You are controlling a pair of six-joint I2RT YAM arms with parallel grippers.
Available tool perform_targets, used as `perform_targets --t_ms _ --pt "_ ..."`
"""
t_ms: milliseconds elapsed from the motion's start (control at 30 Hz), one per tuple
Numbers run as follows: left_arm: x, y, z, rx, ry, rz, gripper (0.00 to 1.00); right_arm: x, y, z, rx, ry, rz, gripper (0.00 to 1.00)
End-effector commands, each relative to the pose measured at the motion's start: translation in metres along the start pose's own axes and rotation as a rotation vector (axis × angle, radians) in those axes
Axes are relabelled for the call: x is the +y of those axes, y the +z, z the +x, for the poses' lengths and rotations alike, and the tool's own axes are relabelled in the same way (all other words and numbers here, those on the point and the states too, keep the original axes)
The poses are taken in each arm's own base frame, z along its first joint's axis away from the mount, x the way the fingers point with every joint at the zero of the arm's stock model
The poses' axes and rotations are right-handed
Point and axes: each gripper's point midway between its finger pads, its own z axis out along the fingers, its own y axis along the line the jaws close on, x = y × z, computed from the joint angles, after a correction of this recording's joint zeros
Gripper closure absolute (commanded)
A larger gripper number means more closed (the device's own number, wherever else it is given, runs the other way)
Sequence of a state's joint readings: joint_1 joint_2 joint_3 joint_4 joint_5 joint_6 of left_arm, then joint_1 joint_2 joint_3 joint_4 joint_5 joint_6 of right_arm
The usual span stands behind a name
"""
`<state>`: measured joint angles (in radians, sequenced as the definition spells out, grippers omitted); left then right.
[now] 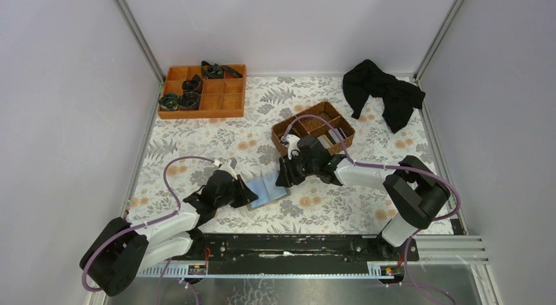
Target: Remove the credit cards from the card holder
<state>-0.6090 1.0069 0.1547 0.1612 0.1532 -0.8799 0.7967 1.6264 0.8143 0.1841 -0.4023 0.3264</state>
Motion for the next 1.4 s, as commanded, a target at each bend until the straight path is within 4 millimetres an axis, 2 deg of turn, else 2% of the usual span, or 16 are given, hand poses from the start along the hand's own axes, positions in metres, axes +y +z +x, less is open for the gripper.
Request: perform_targets --t_ms 0,400,533,867,1067,1367 --pt "0.028 -0.002 0.019 0.058 0.025 -0.093 1.00 0.007 -0.001 -0.013 -0.035 -0.025 -0.012 0.60" --pt "0.028 -0.002 0.019 0.054 0.025 -0.090 1.00 -0.015 0.003 0.005 0.010 -0.026 0.076 0.57" --pt "0.029 -0.002 0.020 0.055 0.026 -0.090 1.00 -0.010 0.007 0.009 0.019 -0.013 0.041 0.57" --pt "0.028 -0.003 0.020 0.058 0.024 -0.087 1.00 0.002 0.008 -0.001 -0.005 -0.016 -0.015 0.57" --pt "0.026 -0.005 0.017 0.048 0.030 -0.086 1.00 -0.001 0.017 0.007 0.016 -0.005 -0.017 0.57" --pt "0.029 -0.006 0.020 0.054 0.031 -0.088 1.00 0.000 0.014 0.006 0.009 -0.004 -0.011 0.57"
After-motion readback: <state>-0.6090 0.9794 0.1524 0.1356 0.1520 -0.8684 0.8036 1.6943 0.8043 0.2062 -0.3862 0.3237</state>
